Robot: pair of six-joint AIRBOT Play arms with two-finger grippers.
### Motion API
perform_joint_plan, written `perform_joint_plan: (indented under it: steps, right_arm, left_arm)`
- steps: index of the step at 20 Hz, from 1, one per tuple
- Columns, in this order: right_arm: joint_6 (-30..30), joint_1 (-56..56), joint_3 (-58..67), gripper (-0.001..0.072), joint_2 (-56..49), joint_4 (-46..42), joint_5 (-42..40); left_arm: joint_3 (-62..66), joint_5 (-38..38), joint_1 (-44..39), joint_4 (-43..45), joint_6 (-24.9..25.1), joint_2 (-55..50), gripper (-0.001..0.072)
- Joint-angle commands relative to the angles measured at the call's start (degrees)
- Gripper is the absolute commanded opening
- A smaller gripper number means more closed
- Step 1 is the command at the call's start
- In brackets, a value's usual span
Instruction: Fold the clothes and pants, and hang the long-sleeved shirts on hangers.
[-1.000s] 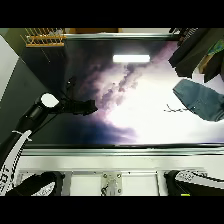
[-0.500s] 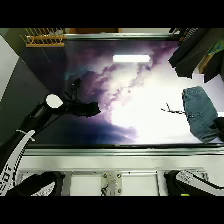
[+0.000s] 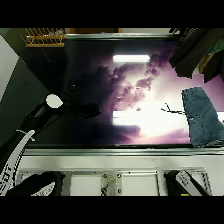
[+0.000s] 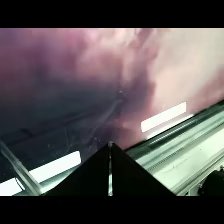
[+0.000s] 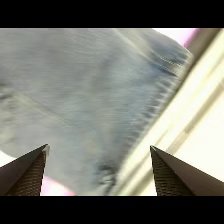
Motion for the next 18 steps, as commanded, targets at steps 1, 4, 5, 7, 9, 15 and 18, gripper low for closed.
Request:
perform_joint_plan:
  steps: [1, 4, 5, 7, 9, 15, 18]
  right_arm:
    - [-9.9, 9.5, -0.5, 0.0686, 10.2, 16.9, 0.4]
    - [-12.3, 24.3, -3.1, 0.0672, 13.8, 23.4, 0.1]
    - [-12.3, 28.7, -3.3, 0.0573, 14.0, 22.8, 0.2]
    - [-12.3, 35.4, -3.3, 0.0165, 13.9, 21.7, 0.1]
    - [-12.3, 39.2, -3.3, 0.0032, 13.9, 21.7, 0.2]
    - [-12.3, 40.4, -3.3, 0.0032, 13.9, 22.0, 0.4]
    - [-12.3, 40.4, -3.3, 0.0032, 13.9, 22.0, 0.4]
  left_arm:
    - [0.0, -0.3, 0.0, 0.0, 0.2, 0.0, 0.0026]
    - [0.0, -0.3, 0.0, 0.0, 0.2, 0.0, 0.0027]
    - [0.0, -0.3, 0.0, 0.0, 0.2, 0.0, 0.0027]
    - [0.0, -0.3, 0.0, 0.0, 0.2, 0.0, 0.0027]
    - [0.0, -0.3, 0.0, 0.0, 0.2, 0.0, 0.0027]
    - [0.0, -0.3, 0.0, 0.0, 0.2, 0.0, 0.0027]
    - [0.0, -0.3, 0.0, 0.0, 0.2, 0.0, 0.0027]
